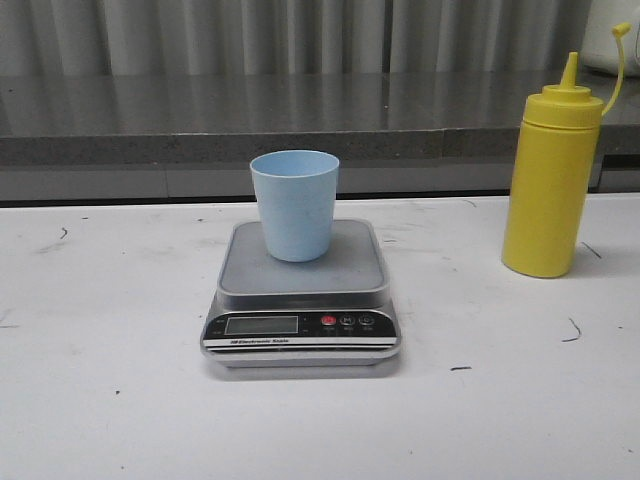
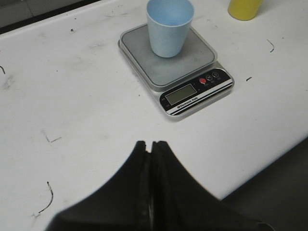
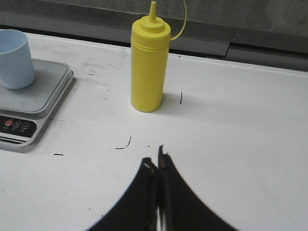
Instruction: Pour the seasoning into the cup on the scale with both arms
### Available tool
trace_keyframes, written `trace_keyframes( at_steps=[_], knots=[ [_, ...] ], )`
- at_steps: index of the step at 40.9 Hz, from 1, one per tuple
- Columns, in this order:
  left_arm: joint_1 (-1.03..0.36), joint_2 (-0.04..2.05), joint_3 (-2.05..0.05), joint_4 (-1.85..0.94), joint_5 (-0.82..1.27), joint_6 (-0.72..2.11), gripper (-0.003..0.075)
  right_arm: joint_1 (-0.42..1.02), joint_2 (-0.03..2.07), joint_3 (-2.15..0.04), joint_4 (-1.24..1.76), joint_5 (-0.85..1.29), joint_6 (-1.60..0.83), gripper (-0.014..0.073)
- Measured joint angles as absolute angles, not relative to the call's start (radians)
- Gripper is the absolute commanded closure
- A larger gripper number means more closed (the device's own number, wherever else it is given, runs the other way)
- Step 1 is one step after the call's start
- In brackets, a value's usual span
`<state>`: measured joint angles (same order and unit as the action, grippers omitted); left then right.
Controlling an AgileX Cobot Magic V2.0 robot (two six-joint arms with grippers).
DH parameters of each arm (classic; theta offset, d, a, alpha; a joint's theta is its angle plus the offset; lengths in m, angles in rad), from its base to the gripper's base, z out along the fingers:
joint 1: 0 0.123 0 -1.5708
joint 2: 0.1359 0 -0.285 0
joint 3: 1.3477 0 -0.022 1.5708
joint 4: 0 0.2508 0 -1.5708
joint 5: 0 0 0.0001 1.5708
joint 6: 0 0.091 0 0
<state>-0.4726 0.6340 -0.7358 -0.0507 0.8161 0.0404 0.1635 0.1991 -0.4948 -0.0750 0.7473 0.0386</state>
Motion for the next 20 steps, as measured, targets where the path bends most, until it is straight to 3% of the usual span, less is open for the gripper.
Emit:
trace_keyframes(
  at_steps=[9,20],
  knots=[
    [-0.301,0.455,-0.617,-0.041,0.669,0.040,0.0740,0.164,0.199,-0.495,-0.075,0.749,0.039,0.0706],
    [-0.065,0.152,-0.265,-0.030,0.229,0.040,0.0740,0.164,0.199,-0.495,-0.075,0.749,0.039,0.0706]
  ],
)
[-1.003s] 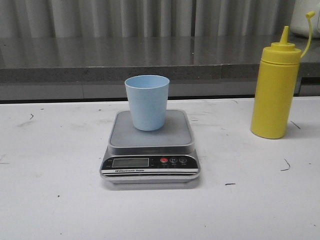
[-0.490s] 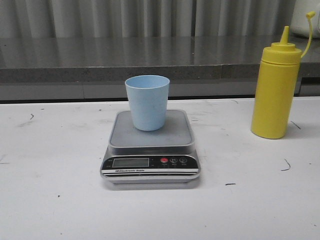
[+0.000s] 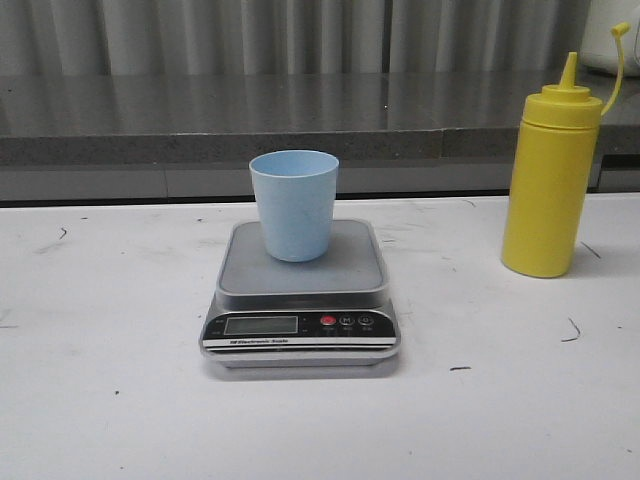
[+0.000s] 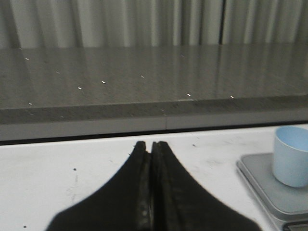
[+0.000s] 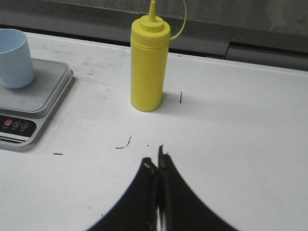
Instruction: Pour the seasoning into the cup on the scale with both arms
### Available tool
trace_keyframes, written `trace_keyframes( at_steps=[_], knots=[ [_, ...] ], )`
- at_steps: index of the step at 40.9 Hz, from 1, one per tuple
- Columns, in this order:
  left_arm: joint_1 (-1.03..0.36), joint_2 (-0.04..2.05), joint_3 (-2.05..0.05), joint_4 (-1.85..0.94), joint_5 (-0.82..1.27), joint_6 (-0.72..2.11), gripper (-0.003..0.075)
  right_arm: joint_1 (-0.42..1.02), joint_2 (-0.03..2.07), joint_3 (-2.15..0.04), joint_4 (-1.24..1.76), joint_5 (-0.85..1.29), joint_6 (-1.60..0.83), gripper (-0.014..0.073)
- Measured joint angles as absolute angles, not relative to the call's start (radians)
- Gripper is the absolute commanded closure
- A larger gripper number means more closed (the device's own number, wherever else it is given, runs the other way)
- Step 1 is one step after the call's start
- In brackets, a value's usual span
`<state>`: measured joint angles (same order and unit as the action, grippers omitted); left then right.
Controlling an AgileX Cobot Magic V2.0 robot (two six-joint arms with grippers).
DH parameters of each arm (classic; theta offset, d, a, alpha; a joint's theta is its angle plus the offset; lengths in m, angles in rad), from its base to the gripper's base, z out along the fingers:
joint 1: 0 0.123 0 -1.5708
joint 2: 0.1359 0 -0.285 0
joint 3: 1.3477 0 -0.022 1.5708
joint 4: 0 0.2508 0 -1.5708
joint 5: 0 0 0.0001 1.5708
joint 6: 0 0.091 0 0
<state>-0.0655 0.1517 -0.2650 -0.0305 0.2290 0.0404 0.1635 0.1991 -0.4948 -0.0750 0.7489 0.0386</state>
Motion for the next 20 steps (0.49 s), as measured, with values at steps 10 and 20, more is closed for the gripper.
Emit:
trace_keyframes(
  at_steps=[10,20],
  knots=[
    [0.001,-0.004,-0.041,-0.030,0.089,0.040,0.0740,0.164,0.199,-0.495,-0.075,0.750,0.039,0.0706],
    [-0.021,-0.004,0.008,-0.030,0.031,0.040,0.0740,0.164,0.199,-0.495,-0.075,0.750,0.039,0.0706]
  ],
)
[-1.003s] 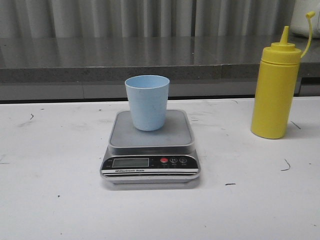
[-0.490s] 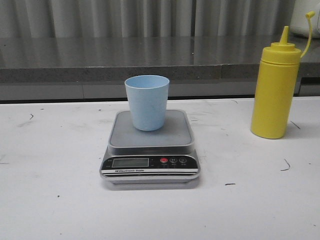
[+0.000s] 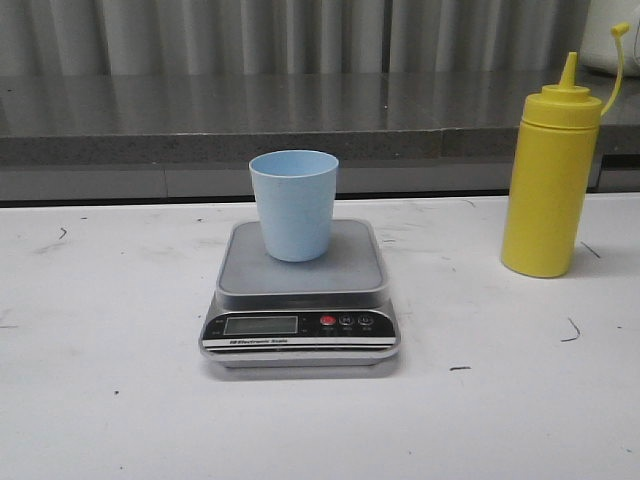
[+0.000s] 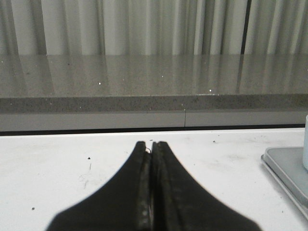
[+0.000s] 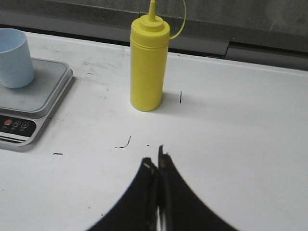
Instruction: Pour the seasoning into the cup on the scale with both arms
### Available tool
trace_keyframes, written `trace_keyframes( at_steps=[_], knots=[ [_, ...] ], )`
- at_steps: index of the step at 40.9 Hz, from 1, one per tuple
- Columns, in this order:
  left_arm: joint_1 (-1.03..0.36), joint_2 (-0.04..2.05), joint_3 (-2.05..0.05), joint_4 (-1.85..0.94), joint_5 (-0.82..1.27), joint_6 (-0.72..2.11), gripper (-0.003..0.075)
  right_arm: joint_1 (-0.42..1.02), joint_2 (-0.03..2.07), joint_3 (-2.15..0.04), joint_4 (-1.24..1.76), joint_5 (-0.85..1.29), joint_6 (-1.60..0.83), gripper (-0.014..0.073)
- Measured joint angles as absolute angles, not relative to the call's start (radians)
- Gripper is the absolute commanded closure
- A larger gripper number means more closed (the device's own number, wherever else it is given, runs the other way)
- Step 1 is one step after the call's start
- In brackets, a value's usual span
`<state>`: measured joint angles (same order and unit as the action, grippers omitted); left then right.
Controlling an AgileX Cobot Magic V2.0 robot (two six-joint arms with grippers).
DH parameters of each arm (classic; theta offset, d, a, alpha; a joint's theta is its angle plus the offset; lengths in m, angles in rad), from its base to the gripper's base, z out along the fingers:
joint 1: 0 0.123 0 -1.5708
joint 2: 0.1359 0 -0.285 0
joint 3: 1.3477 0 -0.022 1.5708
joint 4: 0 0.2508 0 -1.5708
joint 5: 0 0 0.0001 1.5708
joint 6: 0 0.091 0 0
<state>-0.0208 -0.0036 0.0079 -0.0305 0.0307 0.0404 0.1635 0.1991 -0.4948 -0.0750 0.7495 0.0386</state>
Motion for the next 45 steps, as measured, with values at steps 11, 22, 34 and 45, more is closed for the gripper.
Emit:
trace_keyframes(
  at_steps=[11,22,34,45],
  knots=[
    [-0.023,-0.004,0.008,-0.030,0.000,0.040,0.0740,0.164,0.199,-0.495,-0.075,0.751,0.039,0.0706],
    [-0.023,-0.004,0.008,-0.030,0.000,0.040,0.0740,0.164,0.199,-0.495,-0.075,0.751,0.039,0.0706],
    [-0.023,-0.004,0.008,-0.030,0.000,0.040,0.0740,0.164,0.199,-0.495,-0.075,0.751,0.039,0.0706],
    [-0.023,-0.004,0.008,-0.030,0.000,0.040,0.0740,0.164,0.199,-0.495,-0.075,0.751,0.039,0.0706]
  ],
)
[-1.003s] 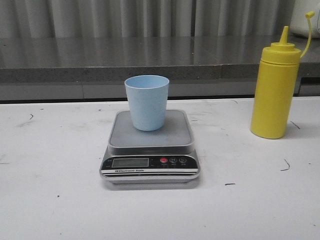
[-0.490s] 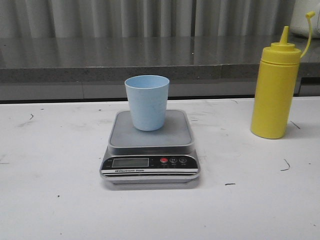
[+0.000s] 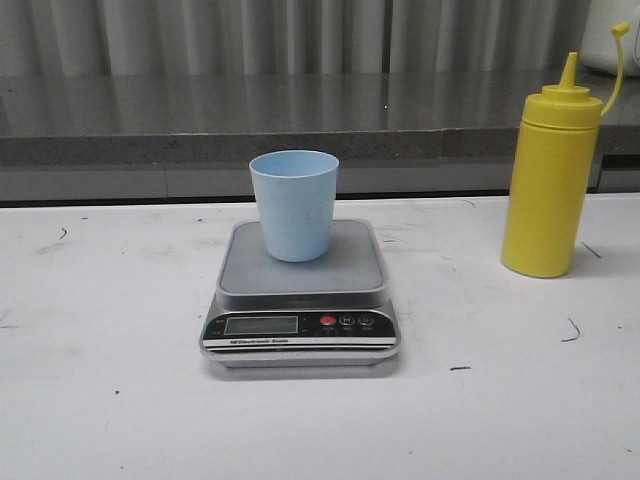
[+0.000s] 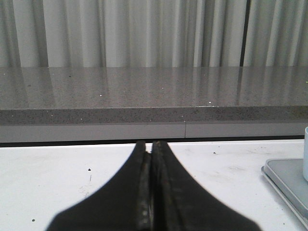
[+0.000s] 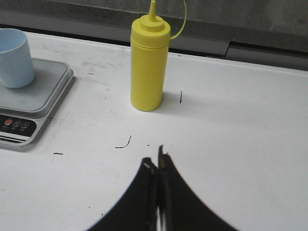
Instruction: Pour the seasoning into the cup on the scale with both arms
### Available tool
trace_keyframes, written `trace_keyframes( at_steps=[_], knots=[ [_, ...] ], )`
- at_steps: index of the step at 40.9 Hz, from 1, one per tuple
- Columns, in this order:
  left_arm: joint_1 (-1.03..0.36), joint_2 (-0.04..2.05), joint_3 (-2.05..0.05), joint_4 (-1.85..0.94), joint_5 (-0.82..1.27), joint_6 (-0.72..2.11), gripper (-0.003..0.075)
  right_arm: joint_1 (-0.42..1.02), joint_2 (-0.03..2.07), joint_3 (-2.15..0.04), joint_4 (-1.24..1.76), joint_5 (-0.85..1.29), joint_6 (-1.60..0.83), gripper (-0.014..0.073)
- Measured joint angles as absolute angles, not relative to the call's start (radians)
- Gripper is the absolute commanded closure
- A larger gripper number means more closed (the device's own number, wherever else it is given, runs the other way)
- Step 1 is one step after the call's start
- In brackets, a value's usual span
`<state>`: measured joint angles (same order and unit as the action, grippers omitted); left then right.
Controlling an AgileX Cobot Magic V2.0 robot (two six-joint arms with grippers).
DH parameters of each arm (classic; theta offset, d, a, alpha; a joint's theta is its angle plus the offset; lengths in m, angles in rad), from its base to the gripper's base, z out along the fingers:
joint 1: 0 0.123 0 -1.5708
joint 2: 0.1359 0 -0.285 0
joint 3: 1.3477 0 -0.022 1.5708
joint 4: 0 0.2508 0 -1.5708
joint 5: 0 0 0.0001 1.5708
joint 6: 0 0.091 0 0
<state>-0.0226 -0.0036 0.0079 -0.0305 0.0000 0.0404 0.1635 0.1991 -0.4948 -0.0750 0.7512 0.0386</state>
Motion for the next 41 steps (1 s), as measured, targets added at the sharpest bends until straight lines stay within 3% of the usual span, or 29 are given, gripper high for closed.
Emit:
trace_keyframes(
  at_steps=[10,30,41],
  knots=[
    [-0.023,-0.004,0.008,-0.030,0.000,0.040,0.0740,0.140,0.176,-0.444,-0.079,0.701,0.039,0.0706],
    [-0.023,-0.004,0.008,-0.030,0.000,0.040,0.0740,0.049,-0.009,0.010,-0.012,0.142,0.039,0.0706],
    [-0.023,-0.004,0.008,-0.030,0.000,0.040,0.0740,0.049,-0.010,0.027,0.039,0.097,0.039,0.0706]
  ],
)
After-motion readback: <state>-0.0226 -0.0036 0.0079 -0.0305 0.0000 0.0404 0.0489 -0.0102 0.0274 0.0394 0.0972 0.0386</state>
